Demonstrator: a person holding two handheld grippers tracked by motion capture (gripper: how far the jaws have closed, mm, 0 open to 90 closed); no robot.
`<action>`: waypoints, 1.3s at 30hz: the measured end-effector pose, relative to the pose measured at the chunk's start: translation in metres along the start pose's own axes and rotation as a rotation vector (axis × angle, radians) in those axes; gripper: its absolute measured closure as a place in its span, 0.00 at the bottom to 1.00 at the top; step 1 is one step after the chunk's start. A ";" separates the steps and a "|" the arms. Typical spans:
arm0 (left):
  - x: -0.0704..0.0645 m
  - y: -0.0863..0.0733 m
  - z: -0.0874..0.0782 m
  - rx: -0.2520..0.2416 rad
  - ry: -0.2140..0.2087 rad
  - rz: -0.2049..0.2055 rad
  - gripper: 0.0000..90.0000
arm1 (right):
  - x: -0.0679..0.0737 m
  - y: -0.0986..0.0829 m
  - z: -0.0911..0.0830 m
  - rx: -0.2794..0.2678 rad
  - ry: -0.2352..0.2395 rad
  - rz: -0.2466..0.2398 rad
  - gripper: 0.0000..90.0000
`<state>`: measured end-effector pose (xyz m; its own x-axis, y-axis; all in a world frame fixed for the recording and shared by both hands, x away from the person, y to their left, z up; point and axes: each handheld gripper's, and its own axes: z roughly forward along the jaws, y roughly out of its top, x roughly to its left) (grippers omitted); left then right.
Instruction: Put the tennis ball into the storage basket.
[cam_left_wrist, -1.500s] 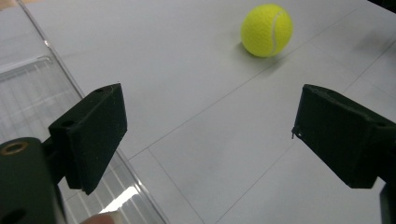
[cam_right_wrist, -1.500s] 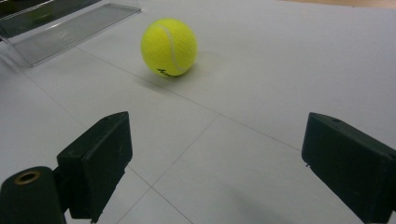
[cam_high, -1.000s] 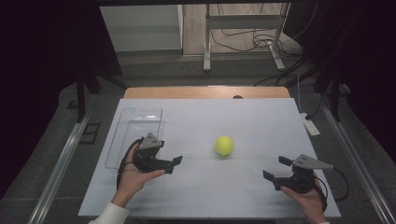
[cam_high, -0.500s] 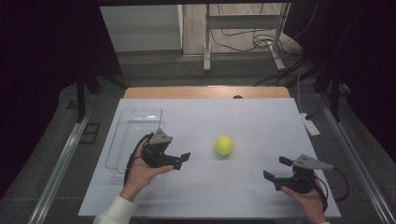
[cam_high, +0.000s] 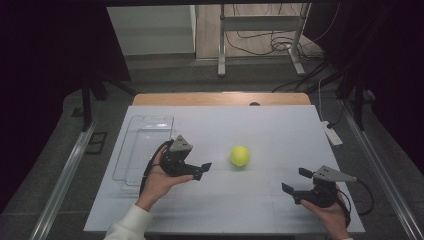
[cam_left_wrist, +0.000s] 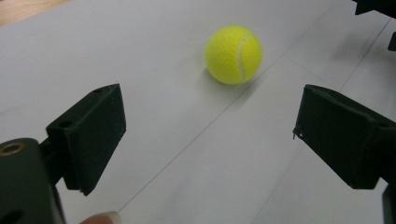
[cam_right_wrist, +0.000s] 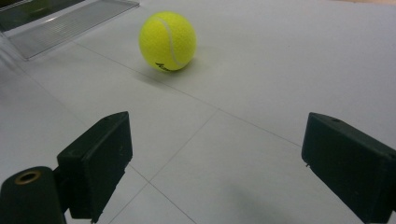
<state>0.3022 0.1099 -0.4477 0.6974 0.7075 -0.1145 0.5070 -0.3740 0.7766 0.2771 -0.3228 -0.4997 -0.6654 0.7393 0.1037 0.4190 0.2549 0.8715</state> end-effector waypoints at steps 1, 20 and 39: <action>0.000 0.001 0.001 0.000 -0.002 0.003 0.11 | 0.000 0.000 0.000 0.000 0.000 -0.001 0.10; -0.003 0.009 0.015 0.031 -0.022 0.010 0.10 | 0.001 0.000 0.002 0.000 0.001 -0.009 0.09; -0.008 0.026 0.031 0.041 -0.043 0.020 0.11 | 0.001 -0.001 0.002 -0.001 0.004 -0.011 0.09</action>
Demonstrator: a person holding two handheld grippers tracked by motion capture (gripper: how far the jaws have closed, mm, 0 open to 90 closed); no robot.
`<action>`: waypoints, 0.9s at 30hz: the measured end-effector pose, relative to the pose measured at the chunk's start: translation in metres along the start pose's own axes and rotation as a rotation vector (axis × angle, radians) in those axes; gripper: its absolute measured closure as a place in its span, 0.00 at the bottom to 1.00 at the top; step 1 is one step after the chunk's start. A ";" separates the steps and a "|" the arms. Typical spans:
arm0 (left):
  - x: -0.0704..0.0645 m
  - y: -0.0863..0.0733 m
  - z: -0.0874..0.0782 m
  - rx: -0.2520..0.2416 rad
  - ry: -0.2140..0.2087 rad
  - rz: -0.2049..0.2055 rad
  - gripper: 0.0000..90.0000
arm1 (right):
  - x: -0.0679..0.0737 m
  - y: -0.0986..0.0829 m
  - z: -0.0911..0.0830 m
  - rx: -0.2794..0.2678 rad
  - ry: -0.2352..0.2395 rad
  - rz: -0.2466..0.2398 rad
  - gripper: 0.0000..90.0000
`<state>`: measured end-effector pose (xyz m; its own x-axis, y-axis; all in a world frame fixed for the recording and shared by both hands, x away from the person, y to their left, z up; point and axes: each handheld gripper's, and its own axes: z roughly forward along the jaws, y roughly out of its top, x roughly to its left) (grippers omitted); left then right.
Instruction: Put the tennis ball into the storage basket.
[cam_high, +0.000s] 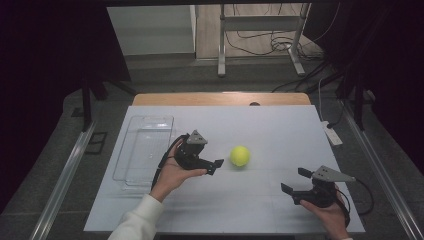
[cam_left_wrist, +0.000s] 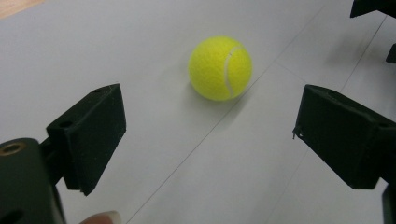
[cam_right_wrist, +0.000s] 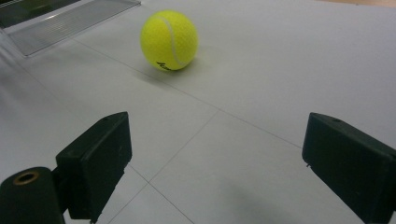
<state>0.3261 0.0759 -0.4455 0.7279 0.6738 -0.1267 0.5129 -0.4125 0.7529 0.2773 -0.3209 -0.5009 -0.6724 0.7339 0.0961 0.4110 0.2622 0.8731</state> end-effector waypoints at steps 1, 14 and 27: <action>0.000 0.001 0.001 0.001 -0.002 0.002 0.11 | 0.000 0.000 0.000 0.001 0.000 0.000 0.09; 0.001 0.008 0.008 0.013 -0.012 0.004 0.10 | -0.001 0.000 0.000 0.000 -0.005 0.003 0.09; 0.001 0.019 0.016 0.026 -0.023 0.016 0.10 | -0.001 -0.001 0.000 0.004 -0.007 0.001 0.09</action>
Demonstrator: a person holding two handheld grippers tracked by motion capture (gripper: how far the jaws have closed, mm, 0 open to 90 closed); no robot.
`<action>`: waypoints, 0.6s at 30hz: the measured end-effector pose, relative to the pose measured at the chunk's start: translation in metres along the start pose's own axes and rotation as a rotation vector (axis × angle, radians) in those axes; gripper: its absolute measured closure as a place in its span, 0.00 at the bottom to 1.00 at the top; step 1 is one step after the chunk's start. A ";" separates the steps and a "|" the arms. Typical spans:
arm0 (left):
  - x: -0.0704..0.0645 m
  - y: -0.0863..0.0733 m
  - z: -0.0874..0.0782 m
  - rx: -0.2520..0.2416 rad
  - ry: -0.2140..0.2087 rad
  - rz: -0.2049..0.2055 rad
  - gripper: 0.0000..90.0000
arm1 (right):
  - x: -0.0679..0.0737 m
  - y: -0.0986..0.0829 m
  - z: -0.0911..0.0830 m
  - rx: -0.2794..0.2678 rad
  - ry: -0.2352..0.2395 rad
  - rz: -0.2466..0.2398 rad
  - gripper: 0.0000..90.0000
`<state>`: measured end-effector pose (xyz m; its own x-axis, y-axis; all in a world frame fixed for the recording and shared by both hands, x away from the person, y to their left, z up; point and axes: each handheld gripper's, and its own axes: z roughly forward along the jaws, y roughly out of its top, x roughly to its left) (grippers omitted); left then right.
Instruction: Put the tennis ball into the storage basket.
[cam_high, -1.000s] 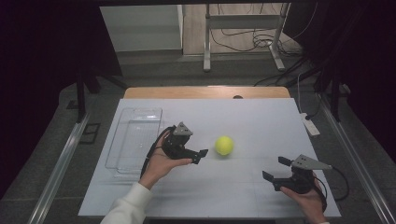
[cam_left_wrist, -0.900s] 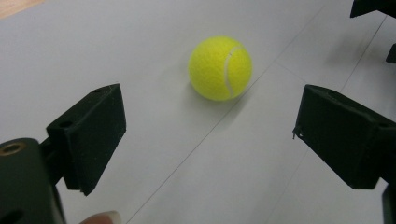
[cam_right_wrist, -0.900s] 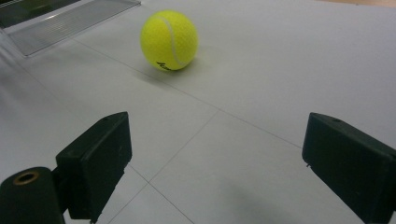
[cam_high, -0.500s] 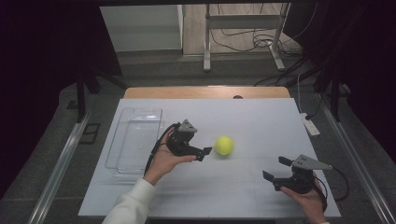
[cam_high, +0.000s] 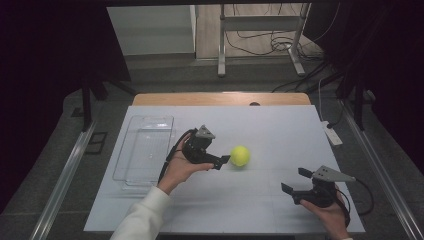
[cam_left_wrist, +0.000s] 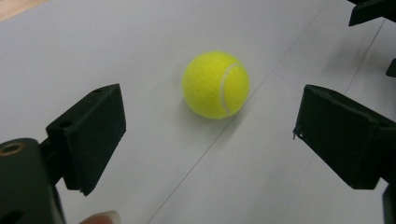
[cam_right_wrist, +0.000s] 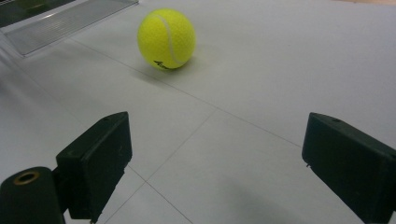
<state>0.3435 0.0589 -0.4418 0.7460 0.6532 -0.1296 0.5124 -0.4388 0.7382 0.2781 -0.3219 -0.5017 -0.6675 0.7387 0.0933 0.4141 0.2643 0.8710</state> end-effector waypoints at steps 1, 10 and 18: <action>0.000 0.001 0.001 0.003 0.000 0.002 0.10 | 0.000 0.000 0.000 0.000 0.000 0.000 0.09; 0.001 0.006 0.005 0.012 -0.003 0.000 0.10 | 0.000 0.000 0.000 0.000 0.002 0.000 0.09; -0.002 0.014 0.015 0.023 -0.019 0.012 0.10 | 0.000 0.000 0.001 0.000 0.000 0.002 0.09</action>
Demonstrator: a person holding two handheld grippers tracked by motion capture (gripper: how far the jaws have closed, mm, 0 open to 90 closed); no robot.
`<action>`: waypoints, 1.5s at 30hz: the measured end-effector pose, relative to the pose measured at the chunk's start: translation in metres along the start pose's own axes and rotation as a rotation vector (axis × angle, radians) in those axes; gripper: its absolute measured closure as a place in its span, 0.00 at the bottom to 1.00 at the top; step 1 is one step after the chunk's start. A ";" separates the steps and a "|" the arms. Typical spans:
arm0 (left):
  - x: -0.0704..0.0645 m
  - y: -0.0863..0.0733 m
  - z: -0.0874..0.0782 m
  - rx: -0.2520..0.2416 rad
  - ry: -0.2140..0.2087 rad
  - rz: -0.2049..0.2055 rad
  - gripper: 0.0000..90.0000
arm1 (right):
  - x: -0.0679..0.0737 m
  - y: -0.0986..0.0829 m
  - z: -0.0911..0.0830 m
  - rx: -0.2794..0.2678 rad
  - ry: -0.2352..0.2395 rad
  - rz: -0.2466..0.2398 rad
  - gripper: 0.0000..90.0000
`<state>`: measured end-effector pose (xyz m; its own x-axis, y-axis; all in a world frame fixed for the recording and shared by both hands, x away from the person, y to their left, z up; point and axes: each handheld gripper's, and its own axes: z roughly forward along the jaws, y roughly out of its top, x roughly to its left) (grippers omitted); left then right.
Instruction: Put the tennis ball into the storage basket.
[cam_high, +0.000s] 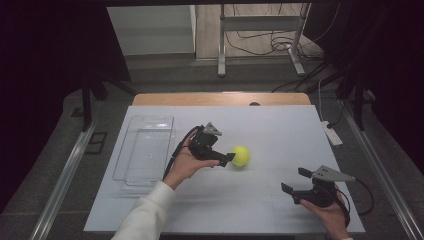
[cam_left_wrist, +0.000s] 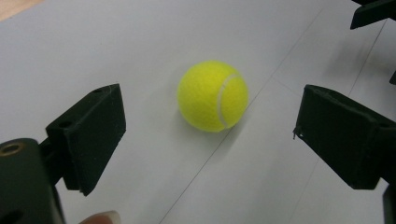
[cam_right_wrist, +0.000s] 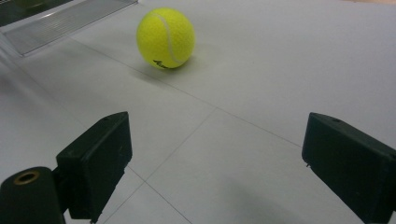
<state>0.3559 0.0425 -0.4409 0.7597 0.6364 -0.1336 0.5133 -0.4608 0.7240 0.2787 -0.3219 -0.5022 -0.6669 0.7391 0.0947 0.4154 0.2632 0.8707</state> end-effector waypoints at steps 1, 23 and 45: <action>0.000 0.000 0.000 0.000 0.000 0.000 0.10 | 0.000 0.000 0.000 0.000 0.000 0.000 0.09; -0.003 0.013 0.014 0.023 -0.011 0.022 0.10 | 0.000 0.000 0.001 0.005 -0.001 -0.003 0.10; -0.003 0.025 0.034 0.067 -0.022 0.034 0.10 | 0.000 0.000 0.002 0.011 -0.004 -0.007 0.10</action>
<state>0.3798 0.0077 -0.4460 0.7853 0.6063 -0.1252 0.5120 -0.5224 0.6819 0.2793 -0.3208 -0.5031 -0.6671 0.7399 0.0868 0.4179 0.2752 0.8658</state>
